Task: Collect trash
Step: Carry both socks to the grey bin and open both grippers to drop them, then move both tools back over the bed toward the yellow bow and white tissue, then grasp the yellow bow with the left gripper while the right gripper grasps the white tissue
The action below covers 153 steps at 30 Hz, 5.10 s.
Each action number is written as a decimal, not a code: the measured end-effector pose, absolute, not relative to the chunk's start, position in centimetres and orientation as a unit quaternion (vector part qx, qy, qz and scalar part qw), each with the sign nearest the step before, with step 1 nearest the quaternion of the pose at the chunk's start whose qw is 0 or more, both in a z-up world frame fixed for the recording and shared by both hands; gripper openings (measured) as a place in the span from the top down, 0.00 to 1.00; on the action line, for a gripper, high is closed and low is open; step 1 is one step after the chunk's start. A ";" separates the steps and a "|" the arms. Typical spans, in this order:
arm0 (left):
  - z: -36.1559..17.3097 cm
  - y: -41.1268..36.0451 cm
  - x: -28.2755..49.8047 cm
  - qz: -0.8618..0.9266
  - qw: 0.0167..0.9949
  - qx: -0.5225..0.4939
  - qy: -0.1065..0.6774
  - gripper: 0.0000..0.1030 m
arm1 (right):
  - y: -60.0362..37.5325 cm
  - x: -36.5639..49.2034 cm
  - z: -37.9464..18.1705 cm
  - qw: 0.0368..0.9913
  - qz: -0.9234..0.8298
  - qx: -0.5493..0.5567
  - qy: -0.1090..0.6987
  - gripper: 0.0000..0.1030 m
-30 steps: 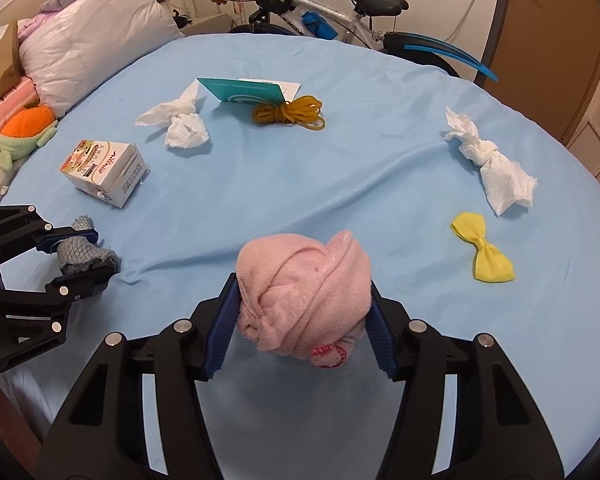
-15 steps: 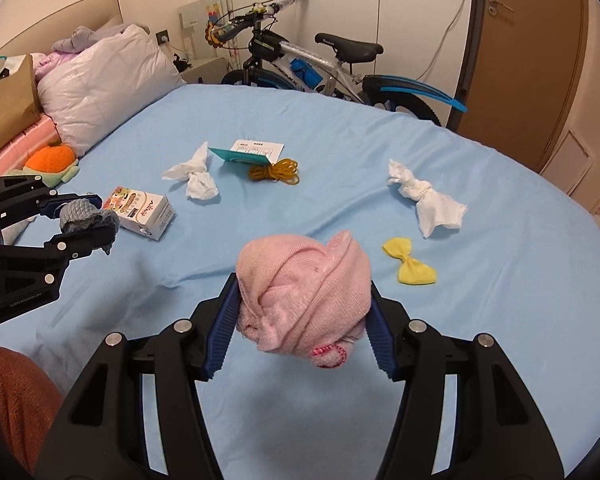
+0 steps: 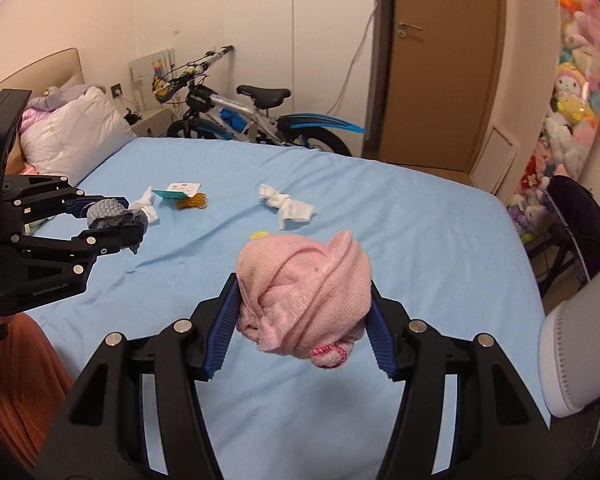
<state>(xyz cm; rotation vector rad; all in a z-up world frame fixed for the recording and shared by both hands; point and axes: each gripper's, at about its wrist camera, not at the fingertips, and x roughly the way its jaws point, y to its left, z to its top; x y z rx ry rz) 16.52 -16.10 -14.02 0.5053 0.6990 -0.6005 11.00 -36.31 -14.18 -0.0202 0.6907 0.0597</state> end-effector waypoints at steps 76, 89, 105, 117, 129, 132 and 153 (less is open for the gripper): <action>-1.3 -40.0 15.4 -0.404 0.849 0.173 0.295 0.25 | -59.6 4.5 -0.9 0.947 -0.134 0.039 0.288 0.29; -4.8 -19.0 21.0 -0.233 0.903 0.137 0.335 0.25 | -41.4 12.5 -5.3 0.953 0.000 0.023 0.304 0.29; -16.5 -11.4 28.8 -0.180 0.883 0.096 0.423 0.25 | -32.6 23.0 -14.4 0.936 0.030 -0.018 0.352 0.29; -25.6 -15.5 36.4 -0.184 0.857 0.102 0.471 0.25 | -33.3 34.6 -23.5 0.915 0.082 -0.044 0.392 0.29; -28.2 -14.8 39.1 -0.178 0.859 0.121 0.464 0.25 | -31.1 41.6 -31.2 0.890 0.111 -0.071 0.436 0.54; -28.4 -15.4 39.2 -0.186 0.857 0.117 0.466 0.25 | -30.8 42.1 -32.7 0.878 0.109 -0.091 0.456 0.89; -33.0 -22.0 36.8 -0.246 0.818 0.179 0.489 0.84 | -38.0 38.6 -31.2 0.894 0.055 -0.044 0.442 0.98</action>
